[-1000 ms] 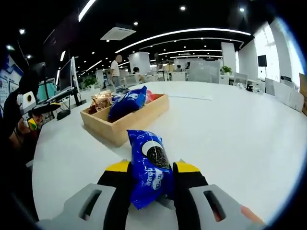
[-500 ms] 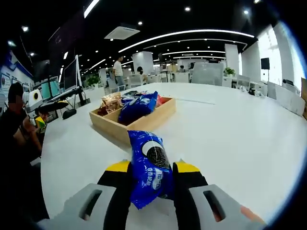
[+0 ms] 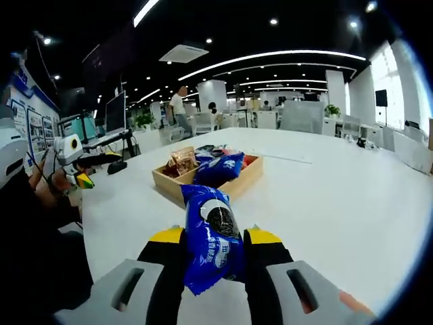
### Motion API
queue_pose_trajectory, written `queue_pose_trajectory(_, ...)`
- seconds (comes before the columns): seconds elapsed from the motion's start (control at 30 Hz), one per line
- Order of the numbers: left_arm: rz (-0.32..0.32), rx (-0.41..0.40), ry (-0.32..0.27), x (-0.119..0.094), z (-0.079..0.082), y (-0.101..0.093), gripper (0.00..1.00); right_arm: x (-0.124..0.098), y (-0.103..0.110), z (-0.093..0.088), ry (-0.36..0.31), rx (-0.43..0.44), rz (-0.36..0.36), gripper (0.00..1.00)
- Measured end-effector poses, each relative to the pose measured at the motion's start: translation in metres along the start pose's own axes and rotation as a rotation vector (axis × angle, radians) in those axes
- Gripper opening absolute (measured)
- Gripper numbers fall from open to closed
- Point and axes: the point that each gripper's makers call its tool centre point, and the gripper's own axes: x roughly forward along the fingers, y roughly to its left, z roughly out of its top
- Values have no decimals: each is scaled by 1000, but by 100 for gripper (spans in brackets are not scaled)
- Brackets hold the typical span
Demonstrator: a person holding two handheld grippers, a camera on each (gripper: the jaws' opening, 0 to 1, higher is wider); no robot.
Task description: Pick up the scattered marshmallows, QQ candies, Oreo cookies, and mixed nuts on the table and sort them into separate containers
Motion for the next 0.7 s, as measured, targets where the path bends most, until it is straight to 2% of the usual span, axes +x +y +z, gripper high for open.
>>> queue_pose_trajectory(0.1, -2, 0, 2, 1, 0, -1, 93, -5, 8, 5, -3, -4, 10, 29)
queue_pose_trajectory(0.2, -1, 2, 2, 1, 0, -1, 93, -10, 11, 7, 21, -56, -18, 29)
queue_pose_trajectory(0.33, -2, 2, 2, 0, 1, -2, 93, -19, 25, 16, 4, -71, 7, 29)
queue_pose_trajectory(0.7, -2, 5, 2, -1, 1, -3, 93, -28, 36, 20, -4, -92, 19, 29)
